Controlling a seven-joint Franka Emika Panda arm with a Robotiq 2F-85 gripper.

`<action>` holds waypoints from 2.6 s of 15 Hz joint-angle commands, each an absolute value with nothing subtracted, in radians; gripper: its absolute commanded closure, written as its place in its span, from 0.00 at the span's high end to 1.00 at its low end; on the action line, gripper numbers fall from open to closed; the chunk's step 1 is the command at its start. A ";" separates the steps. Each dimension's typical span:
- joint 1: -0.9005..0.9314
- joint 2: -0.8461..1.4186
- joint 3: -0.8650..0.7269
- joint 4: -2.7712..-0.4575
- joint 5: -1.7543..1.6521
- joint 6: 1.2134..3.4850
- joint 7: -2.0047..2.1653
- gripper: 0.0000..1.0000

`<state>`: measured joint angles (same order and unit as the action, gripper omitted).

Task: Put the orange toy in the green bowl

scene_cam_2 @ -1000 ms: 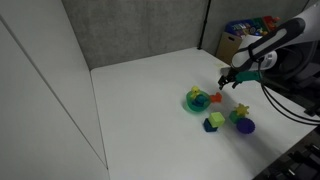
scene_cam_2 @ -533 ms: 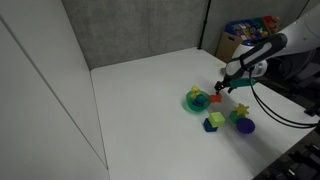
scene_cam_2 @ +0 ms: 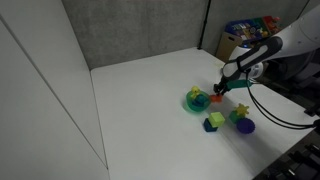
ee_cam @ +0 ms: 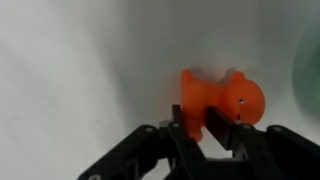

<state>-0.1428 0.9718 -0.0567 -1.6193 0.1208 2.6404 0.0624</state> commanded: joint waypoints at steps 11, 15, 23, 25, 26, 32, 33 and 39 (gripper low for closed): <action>-0.141 0.762 -0.035 -1.694 0.138 2.619 0.068 0.06; -0.127 0.663 0.012 -1.769 0.146 2.612 0.043 0.06; -0.062 0.569 0.077 -1.905 0.146 2.611 0.036 0.06; -0.052 0.568 0.084 -1.924 0.147 2.607 0.033 0.06; -0.047 0.566 0.084 -1.932 0.145 2.604 0.034 0.06; -0.027 0.581 0.076 -1.961 0.134 2.599 0.042 0.06; -0.023 0.582 0.072 -1.965 0.129 2.603 0.045 0.06; -0.006 0.583 0.054 -1.974 0.115 2.617 0.056 0.56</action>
<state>-0.0203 0.6033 0.0716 -1.9577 0.1261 2.6215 0.0607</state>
